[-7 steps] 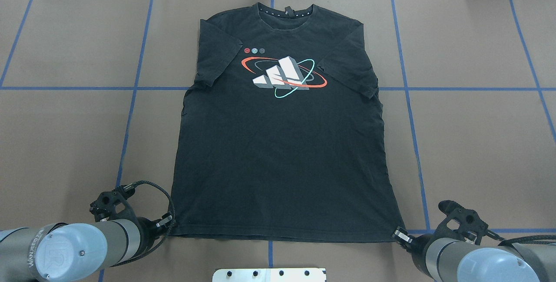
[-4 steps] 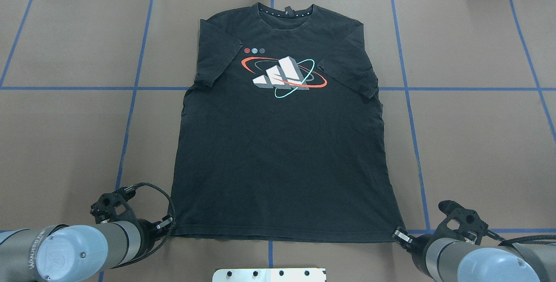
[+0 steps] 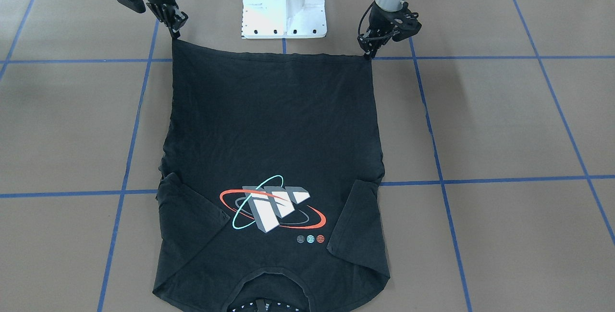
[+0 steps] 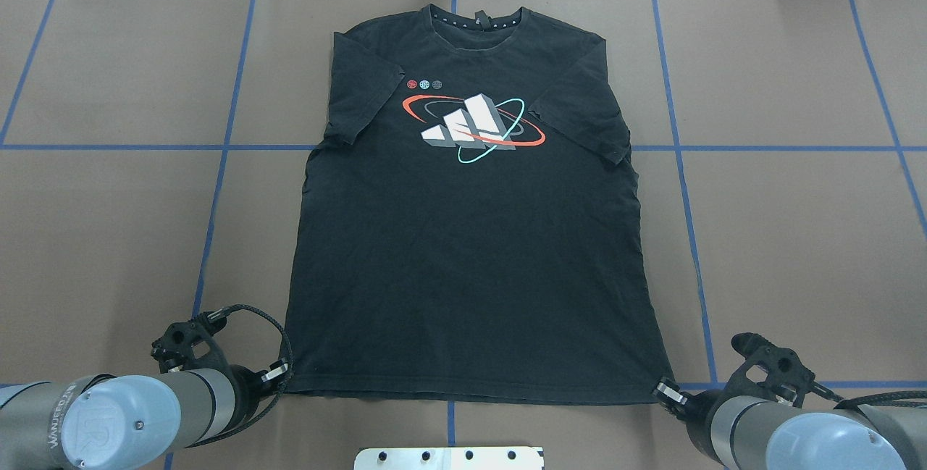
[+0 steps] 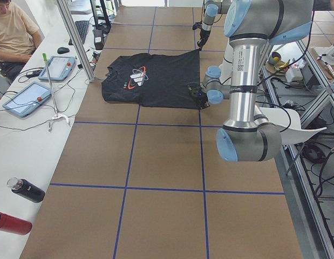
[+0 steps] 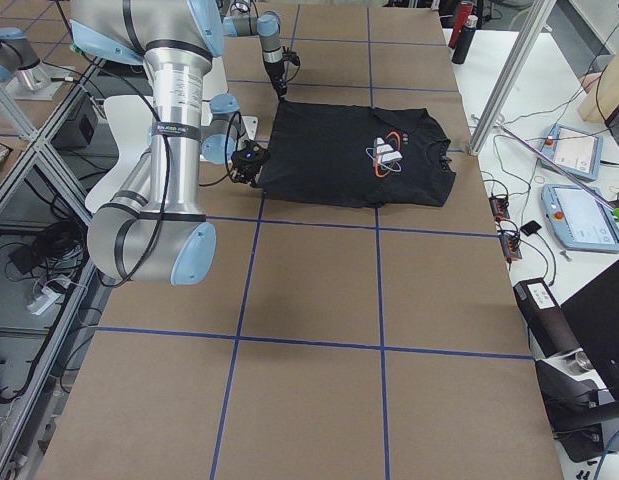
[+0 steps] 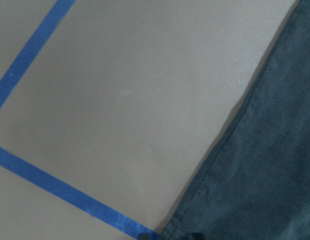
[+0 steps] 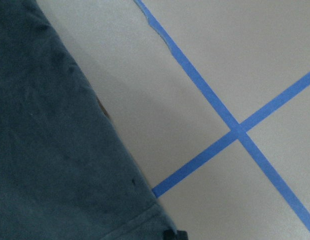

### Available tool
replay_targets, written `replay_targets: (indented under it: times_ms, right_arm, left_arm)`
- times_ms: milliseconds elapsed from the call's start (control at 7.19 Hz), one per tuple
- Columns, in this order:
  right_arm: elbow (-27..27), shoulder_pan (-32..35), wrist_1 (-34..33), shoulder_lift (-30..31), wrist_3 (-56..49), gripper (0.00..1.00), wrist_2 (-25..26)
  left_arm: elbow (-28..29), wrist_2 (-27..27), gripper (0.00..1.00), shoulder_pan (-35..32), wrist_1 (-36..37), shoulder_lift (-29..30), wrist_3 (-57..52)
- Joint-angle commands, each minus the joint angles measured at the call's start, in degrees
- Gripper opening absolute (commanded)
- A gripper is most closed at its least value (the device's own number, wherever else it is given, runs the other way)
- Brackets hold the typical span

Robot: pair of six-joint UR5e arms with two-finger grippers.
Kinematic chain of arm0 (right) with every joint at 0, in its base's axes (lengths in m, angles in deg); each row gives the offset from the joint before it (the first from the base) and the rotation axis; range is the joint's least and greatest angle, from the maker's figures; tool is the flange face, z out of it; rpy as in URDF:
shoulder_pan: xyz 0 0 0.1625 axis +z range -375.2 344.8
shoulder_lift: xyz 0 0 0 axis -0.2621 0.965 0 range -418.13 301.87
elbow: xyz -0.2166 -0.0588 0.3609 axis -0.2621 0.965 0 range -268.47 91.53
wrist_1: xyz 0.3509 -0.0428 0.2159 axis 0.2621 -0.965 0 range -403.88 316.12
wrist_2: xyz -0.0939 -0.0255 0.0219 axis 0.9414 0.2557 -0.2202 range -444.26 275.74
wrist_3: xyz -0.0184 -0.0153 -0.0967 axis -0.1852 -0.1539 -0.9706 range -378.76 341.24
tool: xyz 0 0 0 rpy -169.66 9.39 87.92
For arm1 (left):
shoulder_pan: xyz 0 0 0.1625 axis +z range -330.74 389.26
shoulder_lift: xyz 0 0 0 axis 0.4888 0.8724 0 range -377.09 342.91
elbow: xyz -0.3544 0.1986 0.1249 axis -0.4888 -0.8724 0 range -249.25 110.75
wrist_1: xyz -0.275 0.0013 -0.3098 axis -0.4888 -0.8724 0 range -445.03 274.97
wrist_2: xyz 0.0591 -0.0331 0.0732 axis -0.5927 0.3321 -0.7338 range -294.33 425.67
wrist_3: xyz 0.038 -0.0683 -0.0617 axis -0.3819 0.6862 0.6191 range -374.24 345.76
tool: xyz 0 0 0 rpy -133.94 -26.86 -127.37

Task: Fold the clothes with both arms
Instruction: 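Grasp both hem corners with the left and right grippers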

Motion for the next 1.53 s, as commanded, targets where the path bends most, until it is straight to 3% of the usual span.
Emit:
replay_targets:
  times_ms: [0, 557, 835, 1392]
  right_arm:
    - [-0.36, 0.0, 0.01, 0.0, -0.03, 0.0, -0.03]
    - [-2.11, 0.18, 0.01, 1.05, -0.29, 0.0, -0.21]
    - [-5.61, -0.35, 0.1, 4.73, -0.38, 0.0, -2.47]
    - [-10.62, 1.04, -0.25, 5.01, -0.21, 0.0, -5.57]
  left_arm:
    - [-0.19, 0.15, 0.0, -0.08, -0.04, 0.0, 0.0]
    - [-11.06, 1.99, 0.0, 0.01, 0.31, -5.26, -0.09]
    - [-16.41, 6.72, 0.0, 0.88, 4.15, -5.53, 0.17]
    - [-22.58, 7.88, 0.0, 1.34, 5.94, -5.45, 4.4]
